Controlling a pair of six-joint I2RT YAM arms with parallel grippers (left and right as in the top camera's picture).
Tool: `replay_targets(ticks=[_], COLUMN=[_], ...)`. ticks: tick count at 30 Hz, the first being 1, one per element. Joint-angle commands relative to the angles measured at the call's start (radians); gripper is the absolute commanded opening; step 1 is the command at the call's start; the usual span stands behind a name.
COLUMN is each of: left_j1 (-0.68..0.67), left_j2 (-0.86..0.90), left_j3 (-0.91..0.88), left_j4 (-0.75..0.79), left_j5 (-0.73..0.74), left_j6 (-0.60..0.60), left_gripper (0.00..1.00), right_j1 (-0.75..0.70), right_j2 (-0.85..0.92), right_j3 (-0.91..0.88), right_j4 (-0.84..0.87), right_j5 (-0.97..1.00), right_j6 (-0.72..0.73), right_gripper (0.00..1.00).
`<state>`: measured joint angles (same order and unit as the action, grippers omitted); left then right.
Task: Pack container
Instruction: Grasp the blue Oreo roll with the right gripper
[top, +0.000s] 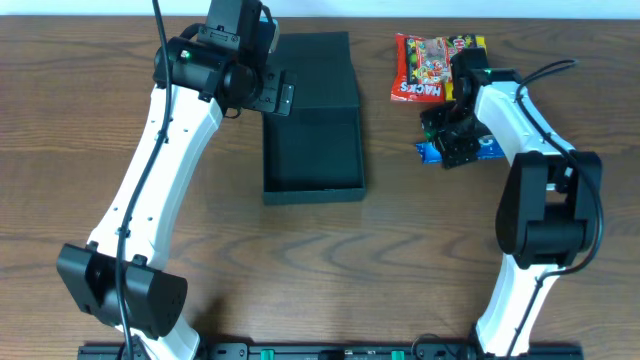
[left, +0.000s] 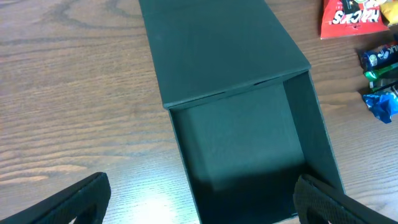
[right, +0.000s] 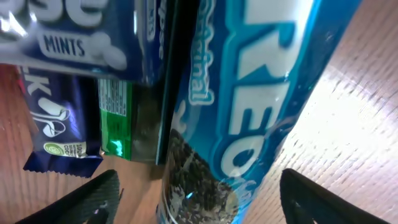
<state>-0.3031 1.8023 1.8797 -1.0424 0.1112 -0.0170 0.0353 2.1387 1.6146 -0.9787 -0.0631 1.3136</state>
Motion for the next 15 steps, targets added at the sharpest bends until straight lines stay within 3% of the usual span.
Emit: replay_targets(ticks=[1,15], left_j1=[0.003,0.003], left_j2=[0.004,0.004], left_j3=[0.004,0.004], left_j4=[0.0,0.0], left_j5=[-0.015,-0.015], left_j6=[0.022,0.022], left_gripper=[0.95,0.95], right_j1=[-0.018,-0.039], right_j2=[0.009,0.047], right_j3=[0.012,0.012], right_j4=[-0.002,-0.004], right_j5=[0.04,0.033], right_j6=[0.009,0.001], right_gripper=[0.79,0.75])
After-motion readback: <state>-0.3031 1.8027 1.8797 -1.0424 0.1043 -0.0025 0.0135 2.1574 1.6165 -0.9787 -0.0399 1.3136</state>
